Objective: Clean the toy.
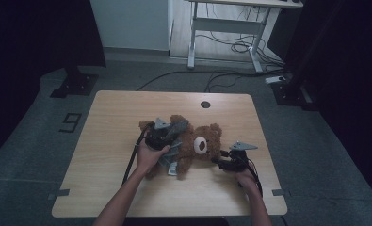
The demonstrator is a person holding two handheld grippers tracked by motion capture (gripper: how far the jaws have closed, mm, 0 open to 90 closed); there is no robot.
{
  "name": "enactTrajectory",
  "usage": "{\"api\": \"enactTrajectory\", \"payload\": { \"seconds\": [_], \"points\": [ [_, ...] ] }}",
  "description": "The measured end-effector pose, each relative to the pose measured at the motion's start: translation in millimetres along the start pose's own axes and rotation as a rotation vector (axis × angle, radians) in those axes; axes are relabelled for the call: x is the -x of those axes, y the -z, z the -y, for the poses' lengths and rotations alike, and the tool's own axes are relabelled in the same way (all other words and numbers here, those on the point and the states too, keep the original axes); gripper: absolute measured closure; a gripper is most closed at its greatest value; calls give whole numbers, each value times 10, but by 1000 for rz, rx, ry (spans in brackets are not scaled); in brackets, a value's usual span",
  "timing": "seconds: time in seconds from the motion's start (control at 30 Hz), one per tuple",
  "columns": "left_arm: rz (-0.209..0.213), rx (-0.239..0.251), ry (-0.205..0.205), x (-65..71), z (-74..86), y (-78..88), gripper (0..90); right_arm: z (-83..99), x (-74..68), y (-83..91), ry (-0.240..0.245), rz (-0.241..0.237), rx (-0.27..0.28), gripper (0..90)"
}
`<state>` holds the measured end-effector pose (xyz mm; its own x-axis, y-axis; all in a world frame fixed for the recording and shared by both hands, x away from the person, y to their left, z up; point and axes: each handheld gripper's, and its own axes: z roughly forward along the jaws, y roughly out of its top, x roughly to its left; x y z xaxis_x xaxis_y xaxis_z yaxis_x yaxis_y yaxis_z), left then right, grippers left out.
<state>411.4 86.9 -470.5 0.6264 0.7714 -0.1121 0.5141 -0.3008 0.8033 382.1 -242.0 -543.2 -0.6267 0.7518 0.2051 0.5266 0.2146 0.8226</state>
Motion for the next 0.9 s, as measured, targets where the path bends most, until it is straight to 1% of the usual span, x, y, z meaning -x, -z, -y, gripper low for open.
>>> {"api": "enactTrajectory", "payload": {
  "seconds": [0.1,0.27,0.37,0.47,0.6,0.67,0.77,0.9],
  "points": [
    [8,16,4,4,62,21,767,-45,-9,66,-13,10,42,319],
    [0,33,-6,52,127,36,768,-202,-59,126,-49,26,106,165],
    [4,36,-6,67,154,58,768,-297,-93,112,-62,30,122,134],
    [10,47,-3,70,190,68,768,-417,-150,70,-81,17,144,96],
    [13,57,-7,83,220,75,769,-566,-214,-20,-72,27,137,39],
    [19,60,-5,77,228,79,769,-629,-227,-76,-79,32,129,13],
    [22,59,-6,79,237,86,769,-651,-235,-137,-74,37,107,0],
    [28,55,-6,92,239,93,768,-623,-185,-172,-102,5,78,0]
  ]
}}
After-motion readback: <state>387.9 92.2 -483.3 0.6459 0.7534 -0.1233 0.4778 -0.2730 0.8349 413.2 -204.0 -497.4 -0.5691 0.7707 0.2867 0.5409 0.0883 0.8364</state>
